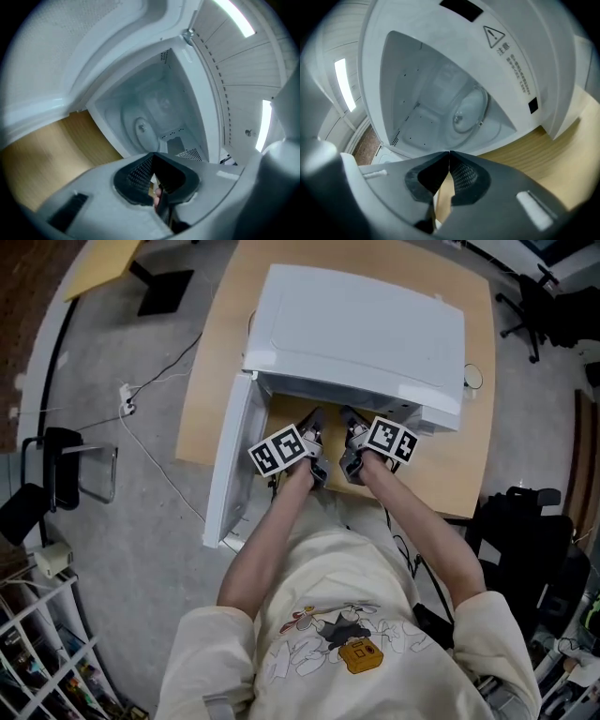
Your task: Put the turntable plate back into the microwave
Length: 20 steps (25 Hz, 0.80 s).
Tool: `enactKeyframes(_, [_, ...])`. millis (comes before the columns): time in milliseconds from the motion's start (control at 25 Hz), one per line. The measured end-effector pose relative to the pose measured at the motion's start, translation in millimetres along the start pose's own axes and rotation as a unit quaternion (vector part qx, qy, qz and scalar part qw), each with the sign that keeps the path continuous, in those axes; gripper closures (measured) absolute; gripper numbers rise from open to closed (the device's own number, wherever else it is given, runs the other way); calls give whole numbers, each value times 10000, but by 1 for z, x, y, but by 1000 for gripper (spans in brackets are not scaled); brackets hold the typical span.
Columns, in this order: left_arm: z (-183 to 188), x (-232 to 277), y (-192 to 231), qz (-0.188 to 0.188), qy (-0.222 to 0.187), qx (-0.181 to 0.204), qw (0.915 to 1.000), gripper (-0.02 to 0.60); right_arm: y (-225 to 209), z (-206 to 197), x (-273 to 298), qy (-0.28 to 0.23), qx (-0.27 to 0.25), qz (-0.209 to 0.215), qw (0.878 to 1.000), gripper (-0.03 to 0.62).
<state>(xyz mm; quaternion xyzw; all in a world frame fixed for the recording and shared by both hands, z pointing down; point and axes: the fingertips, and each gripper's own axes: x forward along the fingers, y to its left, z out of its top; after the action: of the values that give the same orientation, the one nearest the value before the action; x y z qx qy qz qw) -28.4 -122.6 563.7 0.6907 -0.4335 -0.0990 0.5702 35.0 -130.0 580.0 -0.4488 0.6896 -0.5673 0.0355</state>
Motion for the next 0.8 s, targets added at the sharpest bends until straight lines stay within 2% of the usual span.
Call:
enactKeyframes(80, [-3, -7, -4, 57, 36, 479, 9988, 584, 10, -1, -1, -20, -253, 48, 9997, 586])
enactKeyframes(160, [-9, -13, -7, 218, 198, 1136, 9931, 584, 18, -5, -4, 38, -630, -42, 9980, 586])
enactKeyframes(280, [-18, -20, -11, 536, 499, 2092, 9751, 584, 25, -10, -12, 104, -1028, -274, 9943, 588])
enactKeyframes(360, [-22, -26, -14, 642, 609, 2524, 9636, 584, 30, -15, -16, 141, -1355, -362, 9900, 588])
enactKeyframes(560, [-33, -37, -15, 829, 890, 3183, 9402, 584, 31, -30, -29, 147, -2166, -660, 9739, 588])
enactKeyframes(800, [-45, -48, -10, 837, 1163, 3516, 9251, 583, 24, -50, -40, 63, -2471, -1105, 9626, 588])
